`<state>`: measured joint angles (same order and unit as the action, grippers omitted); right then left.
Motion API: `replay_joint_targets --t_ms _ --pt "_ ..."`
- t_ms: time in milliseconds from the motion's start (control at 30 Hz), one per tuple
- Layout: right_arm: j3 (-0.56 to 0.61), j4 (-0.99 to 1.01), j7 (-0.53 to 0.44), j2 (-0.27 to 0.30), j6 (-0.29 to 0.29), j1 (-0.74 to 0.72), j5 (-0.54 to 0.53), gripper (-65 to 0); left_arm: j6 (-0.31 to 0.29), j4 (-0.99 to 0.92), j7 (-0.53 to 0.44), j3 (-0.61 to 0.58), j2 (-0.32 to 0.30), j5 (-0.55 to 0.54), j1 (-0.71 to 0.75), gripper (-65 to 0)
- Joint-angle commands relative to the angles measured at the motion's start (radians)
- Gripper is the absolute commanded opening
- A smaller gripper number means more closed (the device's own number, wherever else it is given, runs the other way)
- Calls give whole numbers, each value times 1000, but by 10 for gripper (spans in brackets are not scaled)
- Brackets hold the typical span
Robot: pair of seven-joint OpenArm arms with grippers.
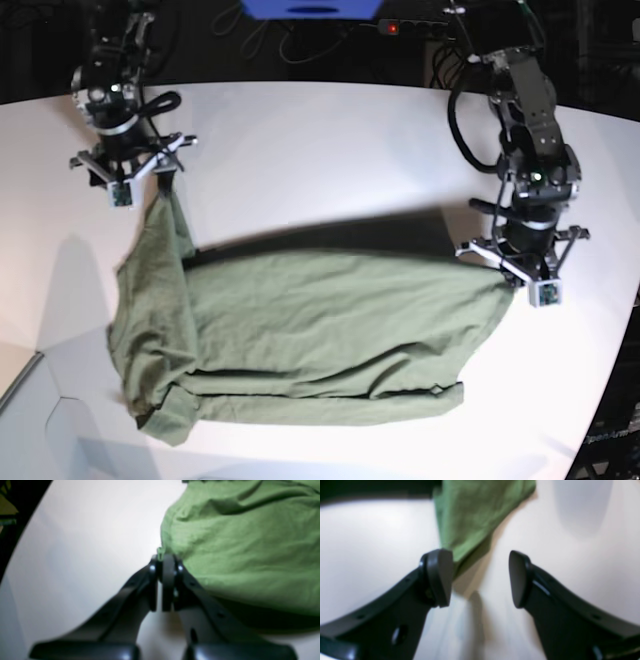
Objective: Layout the t-shirt on the table in an organized manner, then fold the t-shirt properly
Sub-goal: 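Pull both grippers outward to spread the shirt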
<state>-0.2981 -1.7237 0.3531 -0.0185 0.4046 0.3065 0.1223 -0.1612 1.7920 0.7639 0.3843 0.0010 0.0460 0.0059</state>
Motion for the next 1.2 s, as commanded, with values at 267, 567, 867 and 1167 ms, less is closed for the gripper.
replay_joint_targets --t_ms 267,567,867,1167 --pt "55 8 -29 2 1 47 -95 -291 9 21 -30 34 -6 4 -17 -646" --pt "86 86 -29 -4 1 7 -94 -363 9 19 -30 34 -3 4 -16 -646" --pt "81 110 -27 7 -3 -80 -89 -650 7 18 -30 34 -9 4 -17 -646" --pt "43 -152 -27 125 0 -139 -91 -650 7 41 -31 35 -60 4 -63 -646"
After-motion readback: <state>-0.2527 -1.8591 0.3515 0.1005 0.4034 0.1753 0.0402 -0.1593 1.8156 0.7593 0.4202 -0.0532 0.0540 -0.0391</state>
